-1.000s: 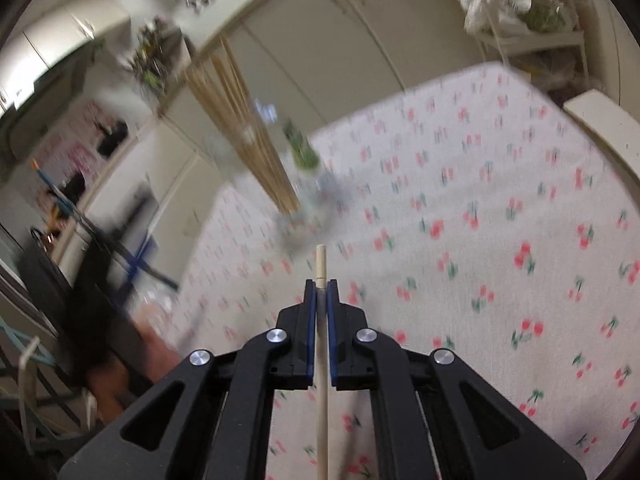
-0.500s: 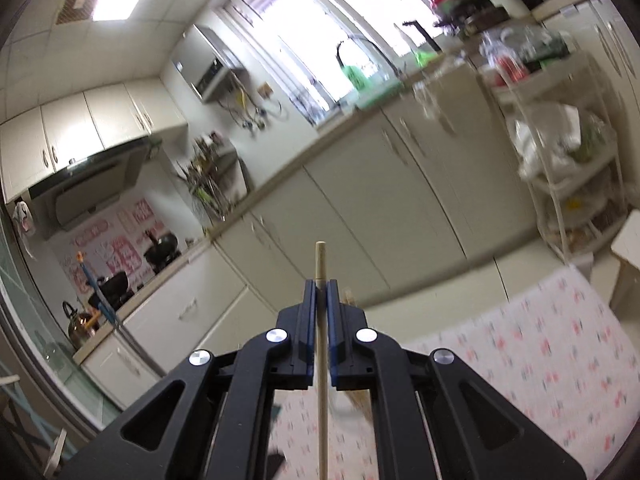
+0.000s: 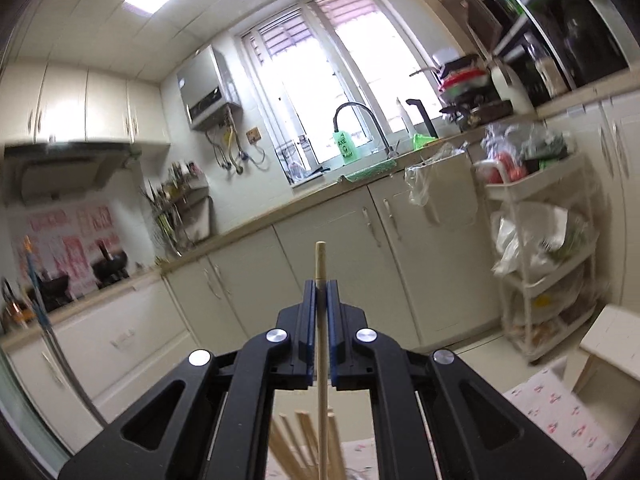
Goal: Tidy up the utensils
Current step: 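Raise the chopstick in the right tool over the jar and lower it inside, then open the right tool to release the chopstick into the jar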
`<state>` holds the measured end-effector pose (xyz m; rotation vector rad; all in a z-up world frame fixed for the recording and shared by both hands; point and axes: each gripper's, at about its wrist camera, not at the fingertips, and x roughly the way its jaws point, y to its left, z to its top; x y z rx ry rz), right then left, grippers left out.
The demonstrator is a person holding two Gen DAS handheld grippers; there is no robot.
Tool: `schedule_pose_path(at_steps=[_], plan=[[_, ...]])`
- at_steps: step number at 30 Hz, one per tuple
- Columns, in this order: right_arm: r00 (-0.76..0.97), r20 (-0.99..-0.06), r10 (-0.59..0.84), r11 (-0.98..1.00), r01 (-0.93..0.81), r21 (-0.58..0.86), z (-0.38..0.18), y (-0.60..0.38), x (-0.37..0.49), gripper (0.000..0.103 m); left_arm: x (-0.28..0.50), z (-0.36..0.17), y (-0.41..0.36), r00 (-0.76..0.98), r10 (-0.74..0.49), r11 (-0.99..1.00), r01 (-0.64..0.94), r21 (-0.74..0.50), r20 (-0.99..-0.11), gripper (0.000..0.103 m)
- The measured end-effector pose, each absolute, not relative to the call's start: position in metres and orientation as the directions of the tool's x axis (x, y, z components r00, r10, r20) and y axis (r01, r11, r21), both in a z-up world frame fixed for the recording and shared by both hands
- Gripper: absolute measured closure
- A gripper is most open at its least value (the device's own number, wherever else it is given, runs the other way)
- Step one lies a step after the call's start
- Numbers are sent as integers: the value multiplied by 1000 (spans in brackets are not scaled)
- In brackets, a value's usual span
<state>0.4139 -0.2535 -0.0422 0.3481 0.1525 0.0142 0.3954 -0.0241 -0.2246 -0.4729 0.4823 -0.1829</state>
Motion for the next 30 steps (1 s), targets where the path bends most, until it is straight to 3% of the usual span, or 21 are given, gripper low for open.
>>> schedule_pose_path(at_steps=[14, 16, 20, 22, 27, 30], plan=[[925, -361, 118, 968, -26, 250, -115, -226, 400, 96, 400, -228, -26, 858, -271, 881, 38, -472, -437, 11], [919, -376, 117, 968, -21, 250, -115, -227, 394, 81, 402, -228, -27, 852, -271, 883, 35, -469, -448, 9], [917, -381, 117, 968, -18, 252, -106, -233, 369, 78, 403, -229, -28, 846, -265, 885, 23, -465, -462, 8], [908, -403, 115, 967, -9, 256, -103, -237, 350, 64, 403, -227, -31, 836, -252, 904, 25, -427, -487, 8], [843, -529, 100, 971, 34, 237, -111, -243, 298, 40, 387, -209, -39, 794, -189, 955, 11, -297, -578, 8], [771, -630, 92, 973, 66, 223, -122, -243, 262, 35, 368, -192, -40, 776, -167, 969, 17, -245, -608, 8]])
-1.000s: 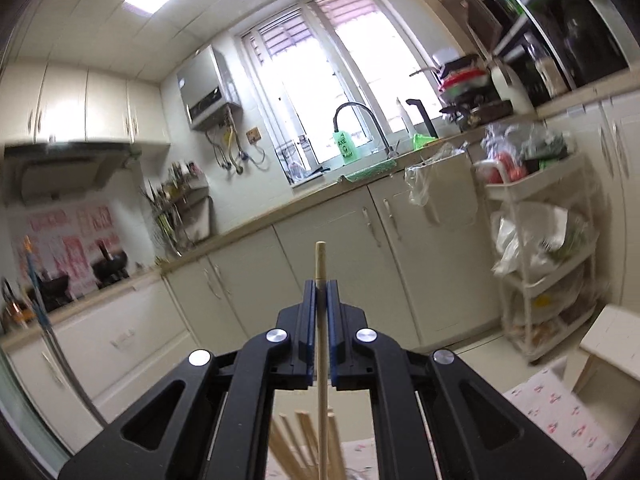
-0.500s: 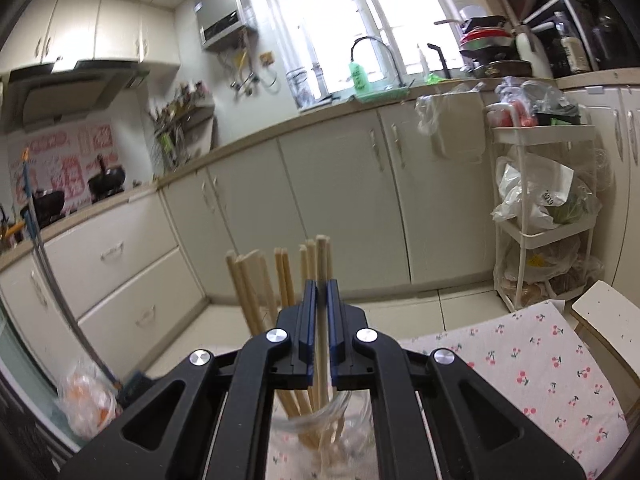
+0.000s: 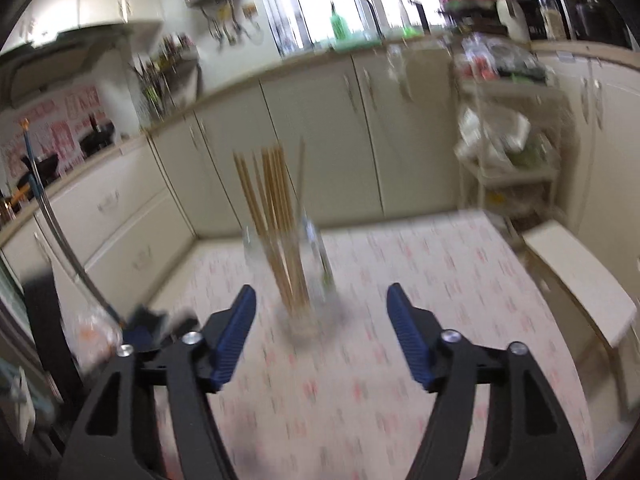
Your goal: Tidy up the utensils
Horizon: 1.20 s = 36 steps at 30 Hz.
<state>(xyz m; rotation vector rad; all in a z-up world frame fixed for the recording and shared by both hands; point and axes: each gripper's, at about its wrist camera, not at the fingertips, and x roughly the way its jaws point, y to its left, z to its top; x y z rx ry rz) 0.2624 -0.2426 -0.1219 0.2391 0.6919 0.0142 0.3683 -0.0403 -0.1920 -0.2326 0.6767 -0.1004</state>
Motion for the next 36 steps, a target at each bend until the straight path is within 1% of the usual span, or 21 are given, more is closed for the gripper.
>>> schedule_pose_path(at_steps=[4, 7, 12, 17, 21, 27, 36], plan=[[724, -685, 78, 968, 110, 227, -122, -242, 221, 27, 331, -166, -43, 759, -146, 984, 43, -174, -634, 8], [716, -694, 72, 966, 125, 228, -110, -237, 190, 22, 298, -144, -47, 760, -127, 991, 79, -104, -637, 8], [727, -683, 66, 969, 116, 216, -78, -224, 144, 16, 245, -111, -43, 757, -143, 990, 107, -95, -637, 8], [737, -674, 60, 968, 122, 219, -53, -215, 106, 14, 195, -87, -34, 755, -149, 989, 122, -87, -638, 8], [734, -676, 57, 966, 131, 223, -38, -206, 78, 12, 162, -69, -21, 761, -126, 992, 92, -85, -637, 8], [728, -680, 90, 962, 112, 248, -29, -187, 33, 11, 120, -58, -3, 750, -96, 995, 60, -77, -655, 8], [722, -684, 100, 958, 115, 262, -25, -176, -21, 10, 54, -44, 14, 771, -77, 997, 40, -72, -633, 8]])
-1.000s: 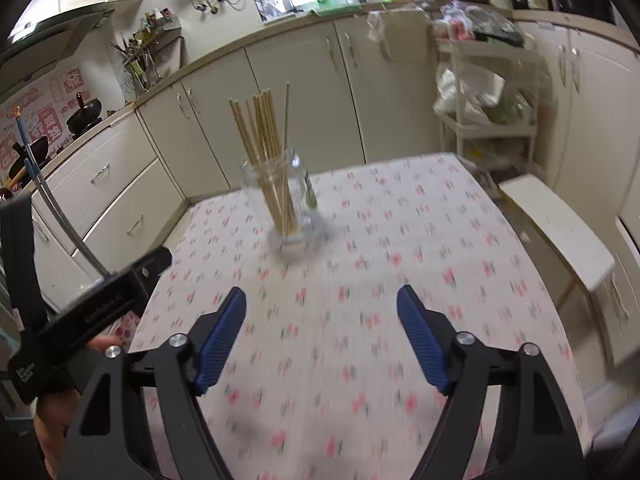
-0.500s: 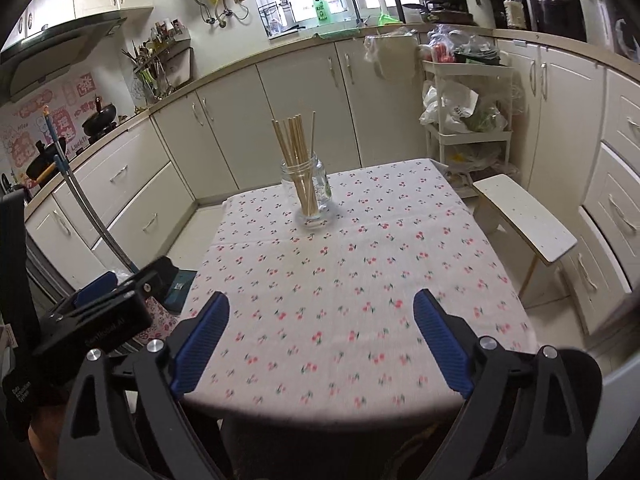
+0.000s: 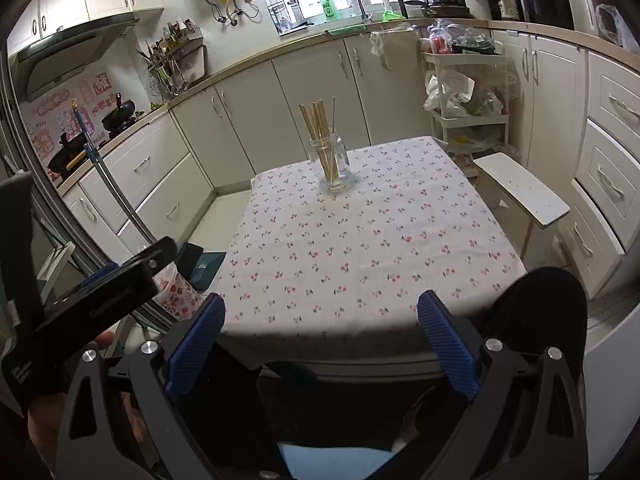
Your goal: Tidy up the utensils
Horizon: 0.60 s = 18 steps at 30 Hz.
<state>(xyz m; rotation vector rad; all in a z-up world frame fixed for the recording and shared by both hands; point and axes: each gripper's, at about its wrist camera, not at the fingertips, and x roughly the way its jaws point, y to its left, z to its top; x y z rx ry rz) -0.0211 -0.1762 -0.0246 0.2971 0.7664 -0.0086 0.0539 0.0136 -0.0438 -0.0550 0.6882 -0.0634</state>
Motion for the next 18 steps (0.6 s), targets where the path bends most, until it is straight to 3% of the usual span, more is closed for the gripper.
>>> schedule_pose_path(at_steps=[18], plan=[[749, -655, 100, 966, 86, 245, -7, -162, -42, 7, 19, -32, 27, 763, -40, 999, 25, -33, -646, 8]])
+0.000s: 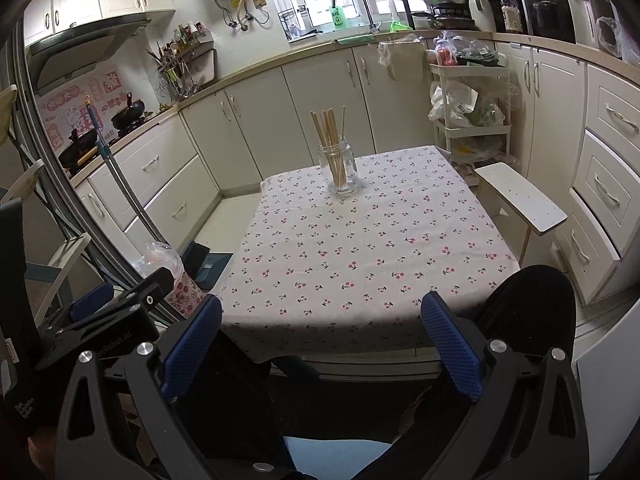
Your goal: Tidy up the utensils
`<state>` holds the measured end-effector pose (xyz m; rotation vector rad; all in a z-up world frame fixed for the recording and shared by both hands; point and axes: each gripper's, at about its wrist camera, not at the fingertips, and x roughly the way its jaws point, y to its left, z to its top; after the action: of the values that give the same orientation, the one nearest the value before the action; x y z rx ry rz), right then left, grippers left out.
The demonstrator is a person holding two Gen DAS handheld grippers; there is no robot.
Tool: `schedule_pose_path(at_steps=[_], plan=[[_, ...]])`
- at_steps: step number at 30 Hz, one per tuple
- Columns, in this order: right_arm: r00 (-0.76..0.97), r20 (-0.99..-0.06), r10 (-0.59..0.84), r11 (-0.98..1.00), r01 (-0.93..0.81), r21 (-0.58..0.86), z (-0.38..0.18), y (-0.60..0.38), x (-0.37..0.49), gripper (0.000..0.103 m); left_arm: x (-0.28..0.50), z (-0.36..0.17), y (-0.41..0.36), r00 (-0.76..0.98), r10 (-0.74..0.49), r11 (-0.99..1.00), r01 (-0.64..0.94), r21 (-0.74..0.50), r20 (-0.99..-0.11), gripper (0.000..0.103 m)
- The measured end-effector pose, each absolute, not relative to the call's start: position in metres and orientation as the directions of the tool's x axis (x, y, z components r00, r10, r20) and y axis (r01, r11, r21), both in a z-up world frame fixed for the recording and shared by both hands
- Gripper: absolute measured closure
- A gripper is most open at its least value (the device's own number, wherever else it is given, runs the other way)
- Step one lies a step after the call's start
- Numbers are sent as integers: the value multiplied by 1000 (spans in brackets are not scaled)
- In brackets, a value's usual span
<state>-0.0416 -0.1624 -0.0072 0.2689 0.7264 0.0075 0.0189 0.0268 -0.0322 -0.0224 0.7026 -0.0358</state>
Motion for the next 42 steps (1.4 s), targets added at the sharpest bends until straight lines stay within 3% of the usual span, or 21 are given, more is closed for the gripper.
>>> schedule_pose_path(at_steps=[5, 11, 24, 42], plan=[[762, -642, 86, 970, 84, 230, -2, -161, -48, 7, 14, -22, 30, 776, -86, 996, 56, -69, -625, 8], [764, -640, 79, 969, 91, 228, 0, -163, -51, 7, 8, -16, 20, 796, -24, 999, 41, 15, -605, 8], [811, -582, 55, 981, 64, 182, 16, -158, -70, 7, -9, -2, 23, 828, -59, 998, 48, -34, -558, 8], [805, -590, 58, 982, 60, 179, 17, -157, -71, 7, -11, -1, 20, 824, -73, 997, 60, -40, -562, 8]])
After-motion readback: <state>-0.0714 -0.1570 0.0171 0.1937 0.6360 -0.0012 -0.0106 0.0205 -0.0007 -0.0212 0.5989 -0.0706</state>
